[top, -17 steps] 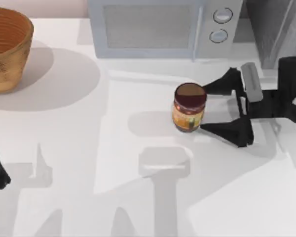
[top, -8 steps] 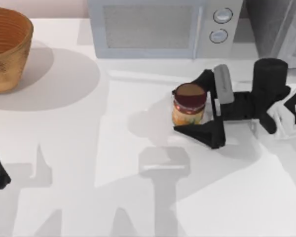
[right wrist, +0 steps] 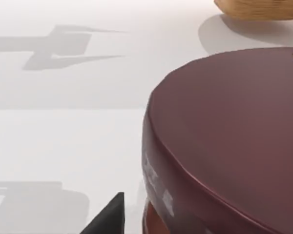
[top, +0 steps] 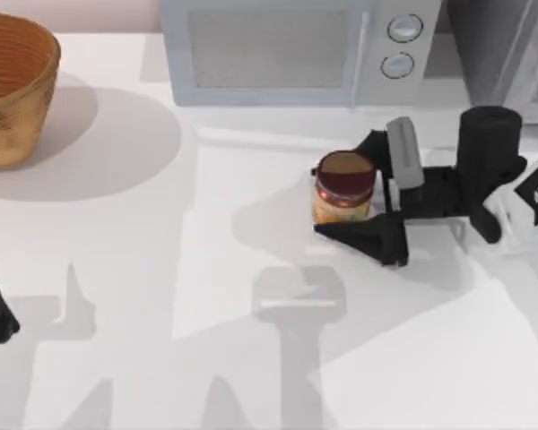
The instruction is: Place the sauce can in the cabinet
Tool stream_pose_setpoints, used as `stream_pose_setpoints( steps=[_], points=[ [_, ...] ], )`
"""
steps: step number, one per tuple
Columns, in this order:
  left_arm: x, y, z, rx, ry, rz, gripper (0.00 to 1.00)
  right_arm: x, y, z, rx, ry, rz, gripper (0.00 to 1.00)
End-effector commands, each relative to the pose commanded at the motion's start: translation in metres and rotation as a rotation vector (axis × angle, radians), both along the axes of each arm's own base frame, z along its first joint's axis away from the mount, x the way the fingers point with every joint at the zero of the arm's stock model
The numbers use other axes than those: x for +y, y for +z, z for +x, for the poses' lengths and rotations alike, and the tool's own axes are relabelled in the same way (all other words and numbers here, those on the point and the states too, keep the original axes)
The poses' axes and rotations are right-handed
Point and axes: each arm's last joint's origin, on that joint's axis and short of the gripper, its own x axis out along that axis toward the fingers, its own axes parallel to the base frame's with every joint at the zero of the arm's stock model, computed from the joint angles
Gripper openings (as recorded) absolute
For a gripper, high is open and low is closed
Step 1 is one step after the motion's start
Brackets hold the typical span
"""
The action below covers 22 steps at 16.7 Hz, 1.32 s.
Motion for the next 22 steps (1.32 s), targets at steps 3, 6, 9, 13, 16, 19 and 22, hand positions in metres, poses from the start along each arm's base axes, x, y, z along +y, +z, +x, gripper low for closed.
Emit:
stream_pose_setpoints(
  steps=[3, 6, 9, 13, 16, 19, 22],
  points=[
    [0.0, 0.0, 0.0, 0.0, 0.0, 0.0, 1.0, 0.0, 0.0, 0.0, 0.0, 0.0, 0.0, 0.47],
    [0.0, 0.0, 0.0, 0.0, 0.0, 0.0, 1.0, 0.0, 0.0, 0.0, 0.0, 0.0, 0.0, 0.25],
    [0.0, 0.0, 0.0, 0.0, 0.0, 0.0, 1.0, 0.0, 0.0, 0.0, 0.0, 0.0, 0.0, 0.02],
    [0.0, 0.0, 0.0, 0.0, 0.0, 0.0, 1.0, 0.0, 0.0, 0.0, 0.0, 0.0, 0.0, 0.0],
    [0.0, 0.0, 0.0, 0.0, 0.0, 0.0, 1.0, 0.0, 0.0, 0.0, 0.0, 0.0, 0.0, 0.0],
    [0.0, 0.0, 0.0, 0.0, 0.0, 0.0, 1.0, -0.002, 0.001, 0.001, 0.0, -0.005, 0.0, 0.0],
    [0.0, 0.0, 0.0, 0.0, 0.0, 0.0, 1.0, -0.001, 0.022, 0.003, 0.012, -0.012, -0.004, 0.0]
  ],
)
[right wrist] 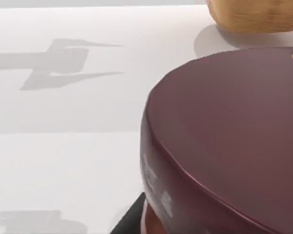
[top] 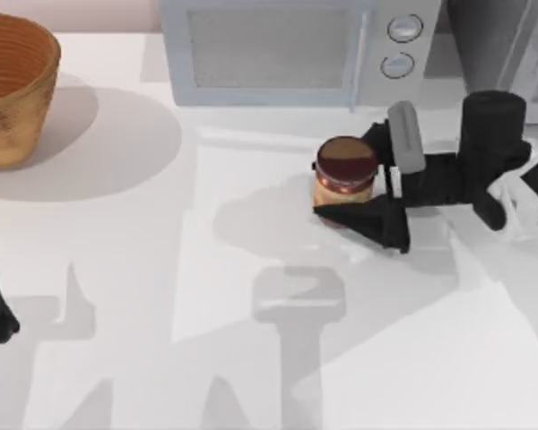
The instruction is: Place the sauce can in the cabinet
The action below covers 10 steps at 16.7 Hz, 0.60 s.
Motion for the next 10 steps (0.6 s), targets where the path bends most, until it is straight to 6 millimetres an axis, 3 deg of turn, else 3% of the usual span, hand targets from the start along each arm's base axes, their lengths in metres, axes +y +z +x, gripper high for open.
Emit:
stream_pose_setpoints(
  steps=[7, 10],
  points=[
    [0.0, 0.0, 0.0, 0.0, 0.0, 0.0, 1.0, -0.001, 0.105, 0.0, 0.005, -0.004, -0.003, 0.0],
    [0.0, 0.0, 0.0, 0.0, 0.0, 0.0, 1.0, 0.0, 0.128, -0.002, -0.012, 0.007, 0.004, 0.0]
  ],
)
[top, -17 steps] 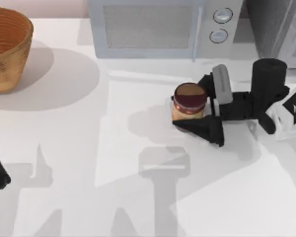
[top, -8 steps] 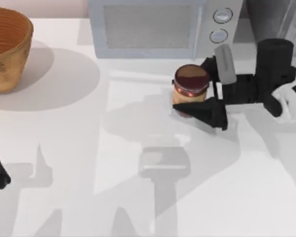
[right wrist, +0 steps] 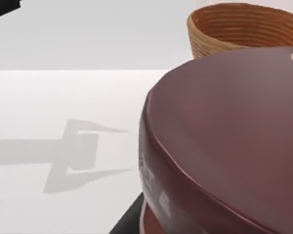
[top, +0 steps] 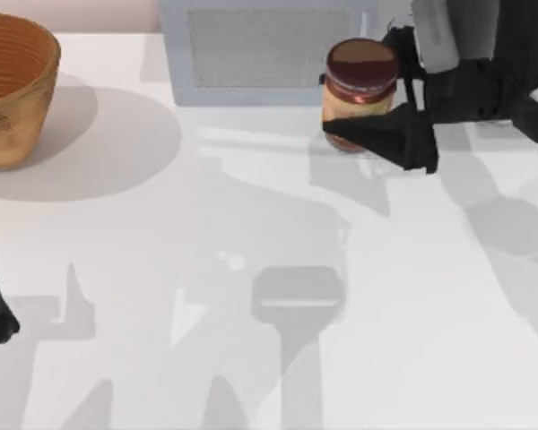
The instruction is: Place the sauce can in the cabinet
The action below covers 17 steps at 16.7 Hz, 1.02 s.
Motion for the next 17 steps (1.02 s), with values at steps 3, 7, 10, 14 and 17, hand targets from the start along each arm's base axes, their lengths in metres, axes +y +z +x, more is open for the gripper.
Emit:
stream_pose_setpoints(
  steps=[3, 7, 10, 14, 17],
  points=[
    [0.0, 0.0, 0.0, 0.0, 0.0, 0.0, 1.0, 0.0, 0.0, 0.0, -0.001, 0.001, 0.0, 0.0],
    [0.0, 0.0, 0.0, 0.0, 0.0, 0.0, 1.0, -0.002, 0.006, -0.004, 0.0, -0.02, -0.004, 0.0],
    [0.0, 0.0, 0.0, 0.0, 0.0, 0.0, 1.0, -0.015, 0.031, -0.022, 0.001, -0.112, -0.021, 0.0],
    [0.0, 0.0, 0.0, 0.0, 0.0, 0.0, 1.0, -0.045, 0.073, -0.071, 0.012, -0.344, -0.052, 0.0],
    [0.0, 0.0, 0.0, 0.0, 0.0, 0.0, 1.0, -0.07, 0.094, -0.125, 0.02, -0.569, -0.067, 0.0]
  ],
)
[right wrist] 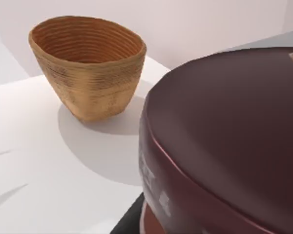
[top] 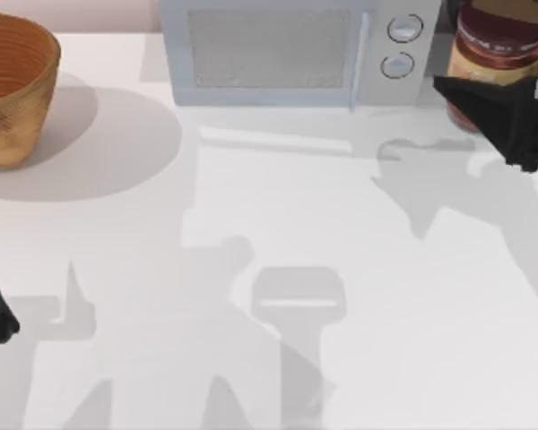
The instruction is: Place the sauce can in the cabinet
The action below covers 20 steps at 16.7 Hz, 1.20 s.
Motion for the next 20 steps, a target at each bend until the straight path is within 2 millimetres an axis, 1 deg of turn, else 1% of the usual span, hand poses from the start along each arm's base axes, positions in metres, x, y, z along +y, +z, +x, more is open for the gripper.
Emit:
stream_pose_setpoints(
  steps=[2, 4, 7, 9, 12, 15, 17, 20],
  points=[
    [0.0, 0.0, 0.0, 0.0, 0.0, 0.0, 1.0, -0.015, 0.005, -0.04, -0.007, -0.157, -0.003, 0.0],
    [0.0, 0.0, 0.0, 0.0, 0.0, 0.0, 1.0, -0.027, 0.001, -0.079, -0.024, -0.313, 0.002, 0.0],
    [0.0, 0.0, 0.0, 0.0, 0.0, 0.0, 1.0, -0.042, -0.019, -0.13, -0.065, -0.532, 0.021, 0.0],
    [0.0, 0.0, 0.0, 0.0, 0.0, 0.0, 1.0, -0.049, -0.038, -0.155, -0.096, -0.663, 0.039, 0.0],
    [0.0, 0.0, 0.0, 0.0, 0.0, 0.0, 1.0, -0.056, -0.069, -0.176, -0.135, -0.825, 0.065, 0.0],
    [0.0, 0.0, 0.0, 0.0, 0.0, 0.0, 1.0, -0.061, -0.093, -0.183, -0.153, -0.938, 0.08, 0.0],
    [0.0, 0.0, 0.0, 0.0, 0.0, 0.0, 1.0, -0.062, -0.102, -0.184, -0.155, -0.978, 0.083, 0.0],
    [0.0, 0.0, 0.0, 0.0, 0.0, 0.0, 1.0, -0.062, -0.104, -0.184, -0.155, -0.985, 0.084, 0.0]
  ],
)
